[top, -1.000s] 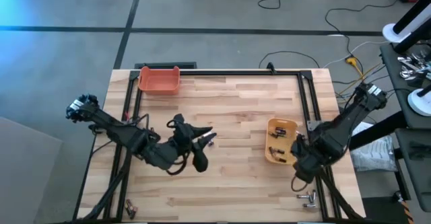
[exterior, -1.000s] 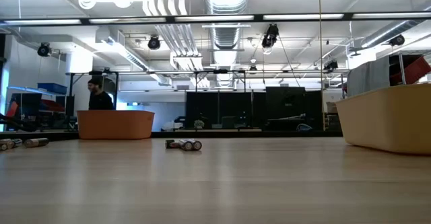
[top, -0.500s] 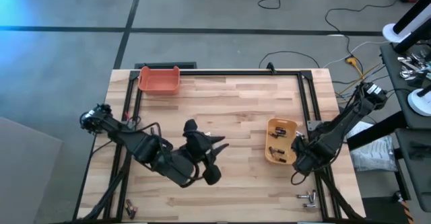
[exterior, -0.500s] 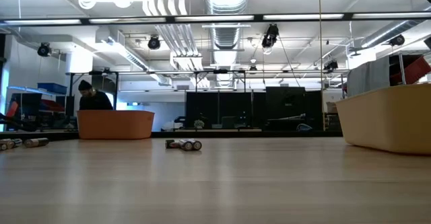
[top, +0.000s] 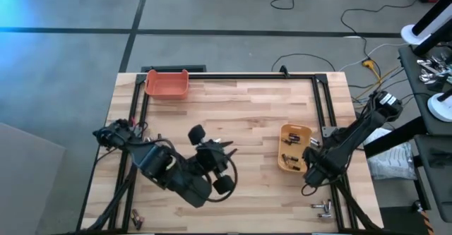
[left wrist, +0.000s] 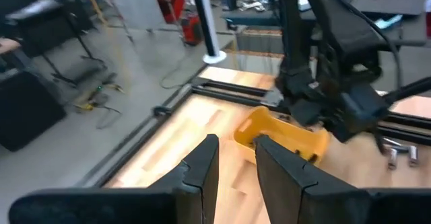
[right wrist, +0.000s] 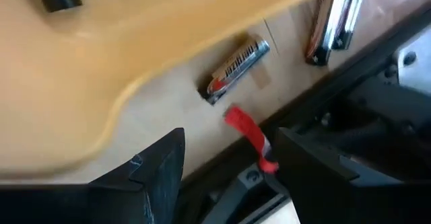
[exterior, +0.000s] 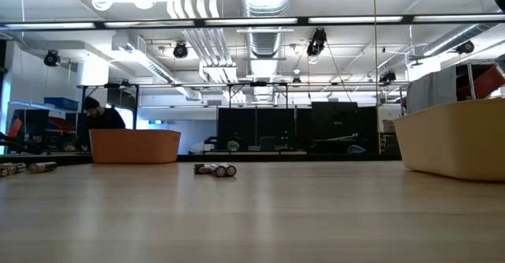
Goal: Sort batteries
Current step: Adjust the yellow bin
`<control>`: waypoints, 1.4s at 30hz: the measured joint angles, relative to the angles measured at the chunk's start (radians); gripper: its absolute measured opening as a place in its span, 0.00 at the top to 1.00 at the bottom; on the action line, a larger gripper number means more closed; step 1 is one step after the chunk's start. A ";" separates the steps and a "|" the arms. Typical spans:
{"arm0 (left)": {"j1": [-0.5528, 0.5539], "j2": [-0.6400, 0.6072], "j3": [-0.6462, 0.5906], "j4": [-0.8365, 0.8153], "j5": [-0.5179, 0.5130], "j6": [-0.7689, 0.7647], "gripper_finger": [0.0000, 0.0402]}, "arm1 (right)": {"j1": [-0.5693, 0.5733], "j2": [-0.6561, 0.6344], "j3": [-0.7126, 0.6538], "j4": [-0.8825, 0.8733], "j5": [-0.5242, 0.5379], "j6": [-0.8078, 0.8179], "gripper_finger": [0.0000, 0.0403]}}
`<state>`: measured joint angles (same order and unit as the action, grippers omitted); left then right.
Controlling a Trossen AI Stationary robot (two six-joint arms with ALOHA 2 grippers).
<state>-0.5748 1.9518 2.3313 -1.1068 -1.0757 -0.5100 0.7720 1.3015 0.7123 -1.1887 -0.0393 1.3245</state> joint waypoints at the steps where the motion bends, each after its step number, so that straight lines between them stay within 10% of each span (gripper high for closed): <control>1: -0.002 -0.004 0.008 -0.017 -0.010 -0.004 0.80 | 0.001 0.003 -0.001 0.030 0.015 0.008 0.45; 10: -0.009 -0.022 0.025 -0.044 -0.016 -0.013 0.80 | -0.005 -0.017 0.005 0.096 0.075 0.074 0.45; 20: -0.029 -0.021 -0.002 -0.073 0.091 -0.078 0.80 | 0.011 -0.030 0.023 0.290 -0.094 0.109 0.46; 26: -0.016 -0.009 -0.094 -0.107 0.079 -0.166 0.80 | -0.019 -0.029 0.023 0.532 0.044 0.376 0.48; 42: 0.055 -0.013 -0.146 -0.131 0.117 -0.101 0.80 | -0.275 -0.032 0.019 0.036 0.115 0.258 0.50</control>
<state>-0.5196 1.9385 2.1857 -1.2376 -0.9585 -0.6114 0.4967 1.2697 0.7315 -1.1523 0.0754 1.5828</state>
